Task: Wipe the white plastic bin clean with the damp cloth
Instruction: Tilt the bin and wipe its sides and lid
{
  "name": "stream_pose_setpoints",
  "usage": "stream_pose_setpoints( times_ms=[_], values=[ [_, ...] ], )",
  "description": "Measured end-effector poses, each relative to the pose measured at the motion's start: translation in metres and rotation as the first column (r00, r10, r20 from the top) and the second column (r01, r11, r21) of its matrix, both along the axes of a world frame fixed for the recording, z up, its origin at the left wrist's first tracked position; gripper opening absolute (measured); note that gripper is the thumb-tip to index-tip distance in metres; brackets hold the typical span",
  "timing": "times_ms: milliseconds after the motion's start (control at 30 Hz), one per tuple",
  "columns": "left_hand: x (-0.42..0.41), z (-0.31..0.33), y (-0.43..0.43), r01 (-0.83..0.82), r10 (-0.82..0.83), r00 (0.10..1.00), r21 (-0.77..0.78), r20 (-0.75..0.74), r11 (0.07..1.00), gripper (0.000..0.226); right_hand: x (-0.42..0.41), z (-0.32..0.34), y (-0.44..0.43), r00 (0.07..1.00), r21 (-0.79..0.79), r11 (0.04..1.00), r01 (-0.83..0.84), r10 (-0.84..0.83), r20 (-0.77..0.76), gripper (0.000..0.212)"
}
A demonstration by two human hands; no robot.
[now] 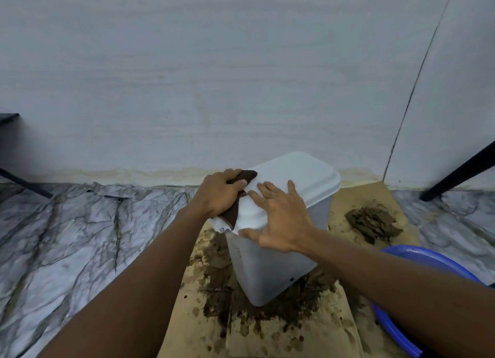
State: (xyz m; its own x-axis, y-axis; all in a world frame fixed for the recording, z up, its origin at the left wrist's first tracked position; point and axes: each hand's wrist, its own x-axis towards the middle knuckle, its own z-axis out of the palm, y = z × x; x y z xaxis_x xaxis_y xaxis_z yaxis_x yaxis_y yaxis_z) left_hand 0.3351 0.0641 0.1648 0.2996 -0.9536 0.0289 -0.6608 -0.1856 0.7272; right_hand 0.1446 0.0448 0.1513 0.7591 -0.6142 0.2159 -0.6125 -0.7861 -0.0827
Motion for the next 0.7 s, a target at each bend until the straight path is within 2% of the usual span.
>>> stream_pose_setpoints(
  times_ms=[133,233,300,367,467,567,700],
  values=[
    [-0.028,0.009,-0.007,0.023,-0.023,1.0,-0.007,0.006,1.0,0.047,-0.048,0.017,-0.032,0.999,0.176,0.984,-0.025,0.021,0.024,0.094],
    [-0.069,0.012,-0.015,0.042,-0.058,0.994,-0.167,-0.091,0.985,0.035,-0.092,0.029,-0.053,0.991,0.296,0.955,-0.026,-0.016,0.135,0.085],
    [-0.096,0.014,-0.02,-0.012,-0.035,0.987,-0.294,-0.154,0.956,0.03,-0.11,0.029,-0.058,0.975,0.289,0.957,-0.034,-0.031,0.218,0.077],
    [-0.115,0.015,-0.025,-0.069,0.001,0.984,-0.375,-0.178,0.925,0.034,-0.116,0.029,-0.057,0.966,0.286,0.958,-0.026,-0.05,0.254,0.08],
    [-0.122,0.016,-0.035,-0.11,0.027,0.976,-0.383,-0.215,0.917,0.036,-0.116,0.03,-0.058,0.961,0.288,0.958,0.012,-0.091,0.26,0.086],
    [-0.115,0.014,-0.048,-0.151,0.008,0.945,-0.41,-0.328,0.899,0.031,-0.115,0.034,-0.069,0.942,0.333,0.943,0.004,-0.115,0.315,0.077],
    [-0.111,-0.004,-0.058,-0.293,0.105,0.935,-0.575,-0.338,0.764,0.029,-0.108,0.035,-0.096,0.904,0.371,0.929,0.007,-0.164,0.394,0.065]
  ],
)
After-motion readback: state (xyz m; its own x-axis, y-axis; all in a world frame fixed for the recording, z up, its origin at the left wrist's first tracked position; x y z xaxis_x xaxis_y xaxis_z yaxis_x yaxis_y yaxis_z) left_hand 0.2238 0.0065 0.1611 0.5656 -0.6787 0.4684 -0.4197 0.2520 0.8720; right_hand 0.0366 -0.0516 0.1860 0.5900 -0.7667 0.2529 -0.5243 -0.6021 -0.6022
